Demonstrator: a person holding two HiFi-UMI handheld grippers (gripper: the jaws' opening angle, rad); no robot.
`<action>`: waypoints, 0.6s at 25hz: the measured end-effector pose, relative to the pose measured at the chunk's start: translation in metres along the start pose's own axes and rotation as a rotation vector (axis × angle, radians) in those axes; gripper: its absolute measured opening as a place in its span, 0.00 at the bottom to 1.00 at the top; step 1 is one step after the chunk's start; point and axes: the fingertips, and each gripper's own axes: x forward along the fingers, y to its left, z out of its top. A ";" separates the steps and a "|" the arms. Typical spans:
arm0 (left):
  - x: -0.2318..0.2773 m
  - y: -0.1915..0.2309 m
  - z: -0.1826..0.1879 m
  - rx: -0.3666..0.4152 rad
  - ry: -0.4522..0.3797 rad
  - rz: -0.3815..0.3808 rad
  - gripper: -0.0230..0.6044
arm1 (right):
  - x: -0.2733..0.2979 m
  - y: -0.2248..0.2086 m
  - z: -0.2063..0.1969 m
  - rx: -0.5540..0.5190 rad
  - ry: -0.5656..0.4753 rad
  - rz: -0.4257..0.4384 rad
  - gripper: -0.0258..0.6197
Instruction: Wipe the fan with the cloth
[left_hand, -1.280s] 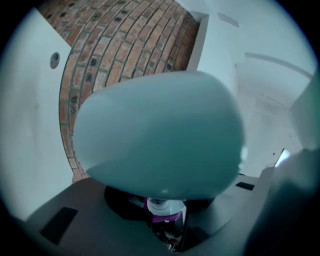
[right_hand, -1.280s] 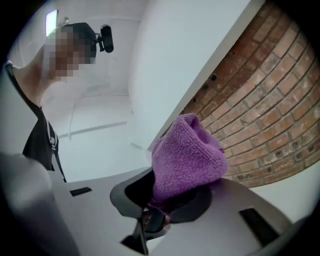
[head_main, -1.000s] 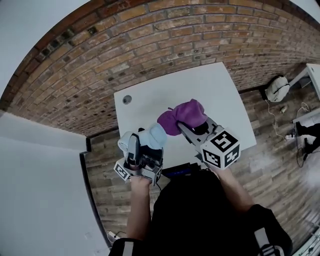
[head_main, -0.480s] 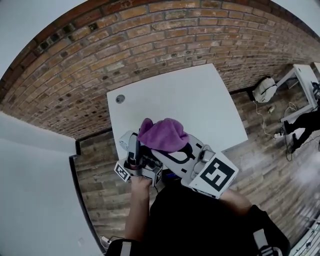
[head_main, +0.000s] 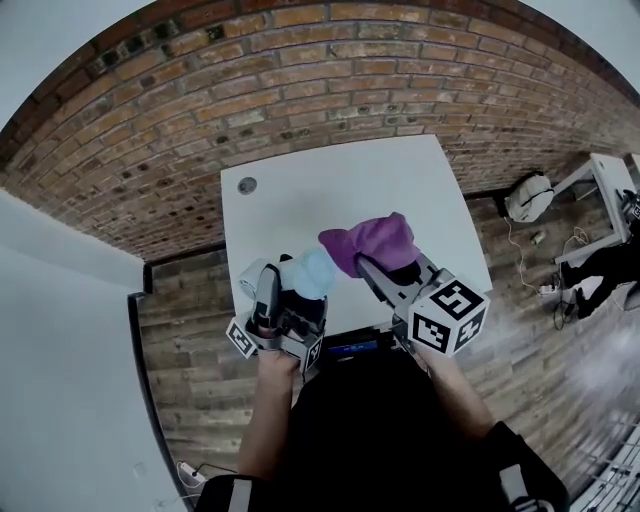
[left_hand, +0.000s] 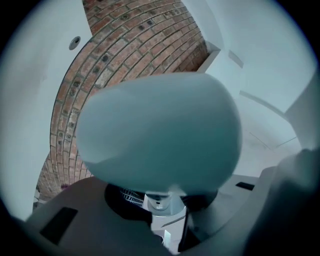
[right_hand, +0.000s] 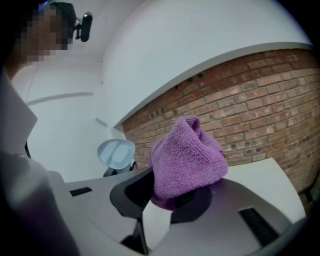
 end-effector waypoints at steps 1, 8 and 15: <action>-0.001 0.000 0.001 0.001 0.002 0.002 0.29 | -0.003 -0.006 -0.001 0.037 -0.002 -0.012 0.15; -0.005 0.006 0.007 0.001 -0.002 0.020 0.29 | -0.017 0.067 0.054 0.066 -0.156 0.244 0.15; -0.005 0.015 0.005 0.000 -0.008 0.044 0.29 | 0.011 0.103 0.036 -0.104 -0.110 0.257 0.15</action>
